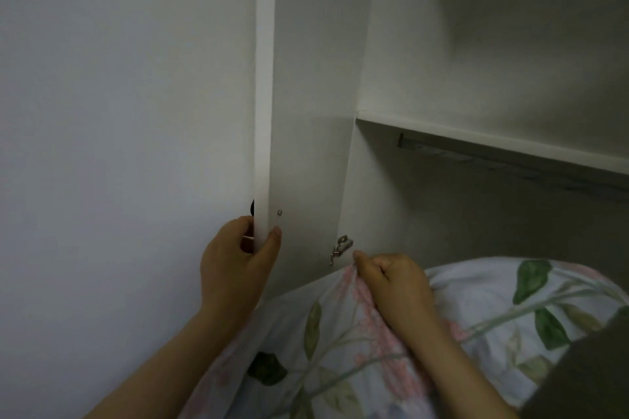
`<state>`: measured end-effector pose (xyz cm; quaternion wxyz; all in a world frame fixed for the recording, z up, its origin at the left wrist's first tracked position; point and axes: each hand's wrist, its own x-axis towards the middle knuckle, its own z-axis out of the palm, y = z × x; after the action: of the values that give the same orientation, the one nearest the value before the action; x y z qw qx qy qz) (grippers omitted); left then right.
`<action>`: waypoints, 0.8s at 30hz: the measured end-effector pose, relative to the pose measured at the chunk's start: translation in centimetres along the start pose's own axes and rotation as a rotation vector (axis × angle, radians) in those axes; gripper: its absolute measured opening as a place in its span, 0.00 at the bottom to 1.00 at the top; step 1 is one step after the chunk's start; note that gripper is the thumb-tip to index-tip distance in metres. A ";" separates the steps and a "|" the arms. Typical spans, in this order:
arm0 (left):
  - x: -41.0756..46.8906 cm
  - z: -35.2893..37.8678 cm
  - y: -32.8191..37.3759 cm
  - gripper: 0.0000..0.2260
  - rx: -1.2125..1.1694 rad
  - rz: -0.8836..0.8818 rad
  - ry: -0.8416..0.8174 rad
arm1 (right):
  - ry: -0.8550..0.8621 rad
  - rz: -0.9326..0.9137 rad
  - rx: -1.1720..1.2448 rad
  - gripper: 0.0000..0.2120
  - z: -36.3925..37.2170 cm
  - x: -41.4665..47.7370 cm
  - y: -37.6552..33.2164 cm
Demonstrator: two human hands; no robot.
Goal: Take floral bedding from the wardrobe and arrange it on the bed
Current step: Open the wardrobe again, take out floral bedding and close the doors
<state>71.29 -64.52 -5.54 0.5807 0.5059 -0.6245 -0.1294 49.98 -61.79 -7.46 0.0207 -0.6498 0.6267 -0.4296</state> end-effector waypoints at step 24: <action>-3.0 17.1 8.6 0.49 -0.305 0.214 -0.657 | 0.280 0.229 -0.272 0.27 -13.9 -5.9 10.3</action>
<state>51.96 -65.52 -5.84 0.4284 0.2771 -0.8004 -0.3146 34.63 -51.94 -7.68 -0.1055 -0.5052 0.7454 -0.4219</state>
